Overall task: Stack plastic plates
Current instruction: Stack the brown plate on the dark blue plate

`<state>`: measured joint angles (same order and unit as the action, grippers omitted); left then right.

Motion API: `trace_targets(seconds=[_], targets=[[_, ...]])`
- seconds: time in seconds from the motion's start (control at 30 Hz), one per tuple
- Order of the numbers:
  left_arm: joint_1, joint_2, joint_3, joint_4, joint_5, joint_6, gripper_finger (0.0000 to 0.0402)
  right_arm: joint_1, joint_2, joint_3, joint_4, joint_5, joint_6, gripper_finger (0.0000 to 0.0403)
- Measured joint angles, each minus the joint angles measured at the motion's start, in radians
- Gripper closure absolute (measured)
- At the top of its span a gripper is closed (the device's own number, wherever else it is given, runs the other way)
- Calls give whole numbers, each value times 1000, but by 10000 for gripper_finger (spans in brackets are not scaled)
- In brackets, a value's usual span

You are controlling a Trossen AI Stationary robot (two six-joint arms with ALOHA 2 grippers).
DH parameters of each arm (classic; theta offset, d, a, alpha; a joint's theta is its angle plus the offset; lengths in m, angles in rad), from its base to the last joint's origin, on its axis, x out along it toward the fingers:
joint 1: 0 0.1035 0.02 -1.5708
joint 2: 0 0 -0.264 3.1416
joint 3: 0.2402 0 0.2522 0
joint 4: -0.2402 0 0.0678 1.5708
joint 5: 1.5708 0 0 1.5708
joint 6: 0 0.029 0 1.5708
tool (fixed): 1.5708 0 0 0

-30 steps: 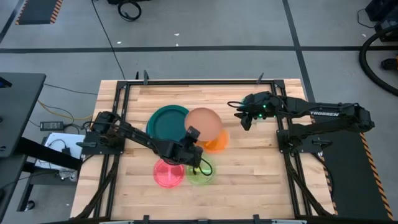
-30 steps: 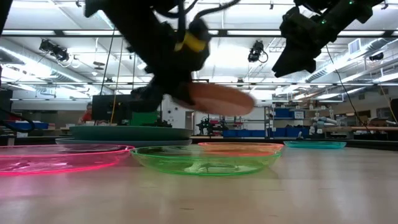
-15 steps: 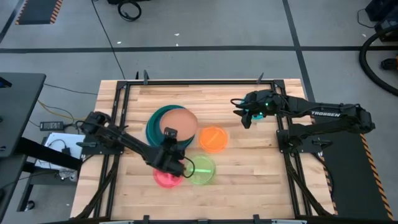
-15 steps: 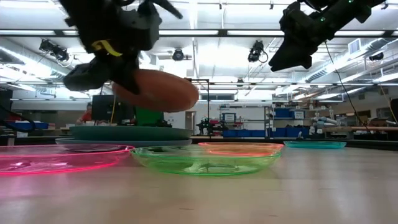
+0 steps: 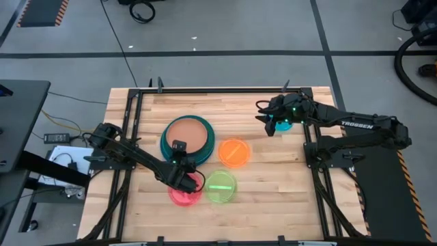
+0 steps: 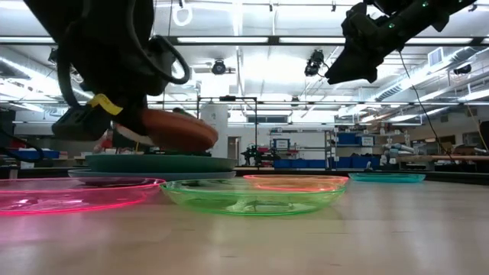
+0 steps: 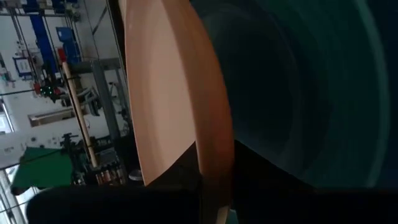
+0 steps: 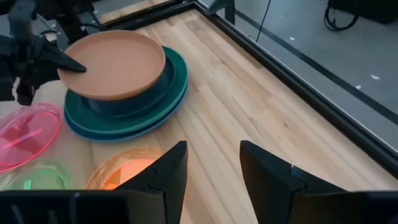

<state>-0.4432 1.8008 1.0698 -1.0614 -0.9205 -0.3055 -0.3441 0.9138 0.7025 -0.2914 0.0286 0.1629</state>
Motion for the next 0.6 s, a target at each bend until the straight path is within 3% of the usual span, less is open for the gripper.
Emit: trace_targets(seconds=[0.3, 0.6], targets=[[21, 0, -14, 37, 2, -29, 328, -18, 0, 0, 10, -17, -2, 245], [13, -14, -15, 44, 41, -51, 247, -18, 0, 0, 8, -26, 1, 245]])
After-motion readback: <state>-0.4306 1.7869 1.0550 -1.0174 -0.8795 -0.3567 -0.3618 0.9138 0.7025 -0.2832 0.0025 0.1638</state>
